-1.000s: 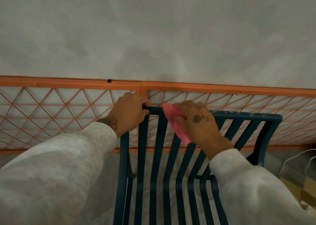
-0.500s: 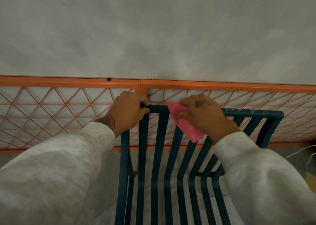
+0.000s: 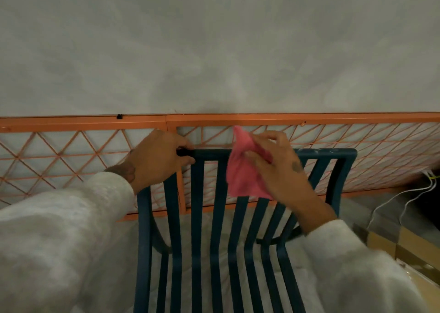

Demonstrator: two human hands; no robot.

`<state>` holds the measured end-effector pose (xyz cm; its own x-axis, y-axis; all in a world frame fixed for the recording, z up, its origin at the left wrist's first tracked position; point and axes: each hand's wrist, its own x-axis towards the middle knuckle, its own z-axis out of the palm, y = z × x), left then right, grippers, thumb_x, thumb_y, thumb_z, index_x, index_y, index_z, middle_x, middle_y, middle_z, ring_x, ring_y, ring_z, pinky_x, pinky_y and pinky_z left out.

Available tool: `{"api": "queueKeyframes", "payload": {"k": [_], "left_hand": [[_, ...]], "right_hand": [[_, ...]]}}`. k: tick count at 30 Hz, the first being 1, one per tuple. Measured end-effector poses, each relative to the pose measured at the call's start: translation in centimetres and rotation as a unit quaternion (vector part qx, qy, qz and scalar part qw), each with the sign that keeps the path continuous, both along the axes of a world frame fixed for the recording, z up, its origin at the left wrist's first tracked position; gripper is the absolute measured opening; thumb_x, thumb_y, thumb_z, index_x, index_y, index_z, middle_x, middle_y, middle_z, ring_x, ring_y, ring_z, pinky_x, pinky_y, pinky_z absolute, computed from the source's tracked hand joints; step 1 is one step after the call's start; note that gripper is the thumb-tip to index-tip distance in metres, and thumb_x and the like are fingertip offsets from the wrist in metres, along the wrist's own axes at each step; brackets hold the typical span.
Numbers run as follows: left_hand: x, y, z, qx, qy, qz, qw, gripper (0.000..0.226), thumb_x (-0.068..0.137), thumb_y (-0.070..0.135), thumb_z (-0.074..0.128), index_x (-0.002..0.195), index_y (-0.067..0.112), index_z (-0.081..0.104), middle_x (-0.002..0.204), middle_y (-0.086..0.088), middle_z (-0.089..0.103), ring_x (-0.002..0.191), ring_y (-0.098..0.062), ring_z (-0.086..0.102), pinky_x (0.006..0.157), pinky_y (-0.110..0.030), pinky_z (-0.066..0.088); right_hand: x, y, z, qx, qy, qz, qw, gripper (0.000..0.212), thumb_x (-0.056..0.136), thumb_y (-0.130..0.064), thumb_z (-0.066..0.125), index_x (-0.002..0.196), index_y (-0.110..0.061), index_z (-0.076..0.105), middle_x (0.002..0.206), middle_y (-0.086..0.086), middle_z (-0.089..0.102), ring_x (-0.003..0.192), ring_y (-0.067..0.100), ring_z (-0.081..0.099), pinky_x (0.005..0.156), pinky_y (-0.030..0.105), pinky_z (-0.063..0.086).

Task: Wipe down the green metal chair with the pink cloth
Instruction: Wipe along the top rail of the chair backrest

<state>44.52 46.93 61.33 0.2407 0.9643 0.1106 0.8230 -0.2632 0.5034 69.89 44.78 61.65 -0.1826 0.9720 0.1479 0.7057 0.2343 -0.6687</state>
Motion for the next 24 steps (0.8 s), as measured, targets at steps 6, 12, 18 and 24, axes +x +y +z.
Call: {"api": "queueKeyframes", "payload": {"k": [6, 12, 18, 24], "left_hand": [[5.3, 0.8, -0.4, -0.001, 0.005, -0.03, 1.0, 0.034, 0.089, 0.024, 0.068, 0.122, 0.018, 0.067, 0.117, -0.003, 0.07, 0.104, -0.019, 0.064, 0.091, -0.034, 0.051], [7.3, 1.3, -0.6, 0.003, -0.008, -0.015, 1.0, 0.024, 0.085, 0.019, 0.073, 0.109, 0.013, 0.073, 0.102, -0.004, 0.073, 0.091, -0.018, 0.065, 0.084, -0.036, 0.055], [7.1, 1.3, -1.0, 0.011, 0.0, -0.017, 1.0, 0.018, 0.086, 0.021, 0.072, 0.104, 0.018, 0.074, 0.085, 0.003, 0.071, 0.066, -0.005, 0.058, 0.061, -0.016, 0.044], [7.5, 1.0, -1.2, 0.015, -0.014, 0.007, 1.0, 0.031, 0.085, 0.021, 0.073, 0.115, 0.013, 0.071, 0.11, -0.006, 0.072, 0.096, -0.018, 0.065, 0.086, -0.027, 0.05]], "right_hand": [[7.4, 2.9, 0.3, -0.009, -0.158, -0.033, 0.987, 0.045, 0.101, -0.036, 0.047, 0.144, -0.023, 0.046, 0.127, 0.002, 0.048, 0.112, 0.019, 0.046, 0.088, 0.025, 0.037], [1.9, 1.9, -1.3, -0.004, -0.198, 0.004, 0.98, 0.04, 0.099, -0.027, 0.046, 0.139, -0.025, 0.047, 0.132, 0.003, 0.051, 0.115, 0.028, 0.048, 0.097, 0.041, 0.044], [0.2, 2.1, -3.5, 0.093, -0.269, 0.053, 0.957, 0.048, 0.09, -0.014, 0.06, 0.133, -0.023, 0.042, 0.126, 0.003, 0.054, 0.109, 0.03, 0.056, 0.09, 0.042, 0.052], [8.7, 2.4, -1.9, 0.064, -0.247, 0.002, 0.967, 0.043, 0.099, -0.024, 0.052, 0.141, -0.021, 0.048, 0.133, 0.004, 0.057, 0.111, 0.031, 0.057, 0.094, 0.043, 0.05]]}}
